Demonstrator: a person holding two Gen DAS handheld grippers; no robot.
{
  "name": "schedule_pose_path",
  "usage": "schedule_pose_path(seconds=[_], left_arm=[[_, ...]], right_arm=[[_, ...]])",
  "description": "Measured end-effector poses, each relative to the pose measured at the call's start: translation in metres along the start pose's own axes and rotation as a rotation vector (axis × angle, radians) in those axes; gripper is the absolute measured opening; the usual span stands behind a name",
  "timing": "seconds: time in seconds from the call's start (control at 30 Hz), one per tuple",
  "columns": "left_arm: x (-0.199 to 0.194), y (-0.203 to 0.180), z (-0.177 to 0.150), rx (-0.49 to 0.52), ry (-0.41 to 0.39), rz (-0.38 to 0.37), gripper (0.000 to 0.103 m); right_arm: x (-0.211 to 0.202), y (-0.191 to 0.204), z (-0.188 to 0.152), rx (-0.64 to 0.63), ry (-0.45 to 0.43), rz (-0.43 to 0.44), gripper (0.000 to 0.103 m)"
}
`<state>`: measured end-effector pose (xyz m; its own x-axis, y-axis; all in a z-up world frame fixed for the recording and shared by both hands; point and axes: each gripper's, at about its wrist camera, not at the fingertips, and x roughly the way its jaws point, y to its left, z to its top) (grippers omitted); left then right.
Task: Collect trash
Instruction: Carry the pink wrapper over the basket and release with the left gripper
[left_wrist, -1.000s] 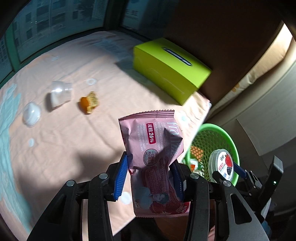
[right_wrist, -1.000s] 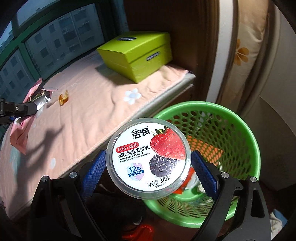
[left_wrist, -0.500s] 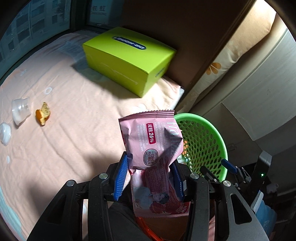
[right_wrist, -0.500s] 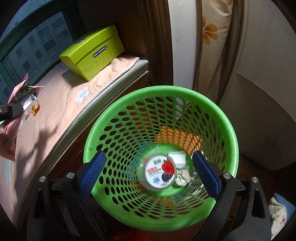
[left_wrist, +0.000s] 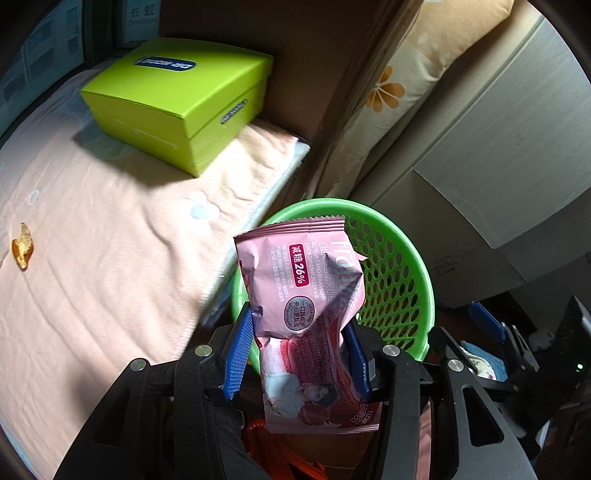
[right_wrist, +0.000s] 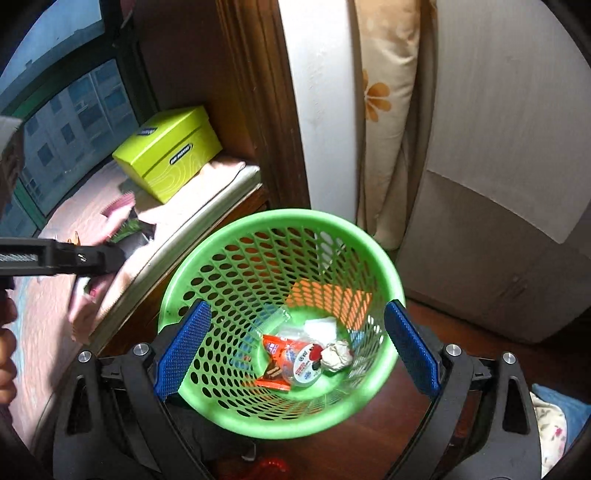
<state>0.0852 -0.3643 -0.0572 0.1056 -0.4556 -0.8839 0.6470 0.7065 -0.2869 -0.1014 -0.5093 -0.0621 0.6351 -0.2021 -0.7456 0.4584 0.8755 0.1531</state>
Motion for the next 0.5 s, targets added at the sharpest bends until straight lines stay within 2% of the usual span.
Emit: schedule_pose_path(seconds=[0.13,0.2,0.27,0.4,0.47,0.5], left_arm=[[0.012,-0.013,0.000,0.017,0.017,-0.013,0.051],[0.016,-0.018,0.000,0.025,0.024,-0.021,0.058],[0.020,-0.022,-0.001,0.036,0.027,-0.037,0.059],[0.022,-0.025,-0.004,0.036,0.034,-0.094,0.064],[0.023,-0.024,-0.006,0.027,0.038,-0.122,0.072],[0.022,-0.023,-0.006,0.021,0.036,-0.130,0.073]], right_arm=[[-0.012,-0.012,-0.003,0.032,-0.021,-0.002,0.094],[-0.015,-0.016,-0.004,0.049,-0.023,0.004,0.094],[-0.017,-0.019,-0.005,0.056,-0.025,0.004,0.094],[-0.020,-0.021,-0.007,0.066,-0.028,0.006,0.094],[-0.022,-0.021,-0.007,0.069,-0.035,0.004,0.094],[-0.023,-0.021,-0.007,0.070,-0.037,0.007,0.094]])
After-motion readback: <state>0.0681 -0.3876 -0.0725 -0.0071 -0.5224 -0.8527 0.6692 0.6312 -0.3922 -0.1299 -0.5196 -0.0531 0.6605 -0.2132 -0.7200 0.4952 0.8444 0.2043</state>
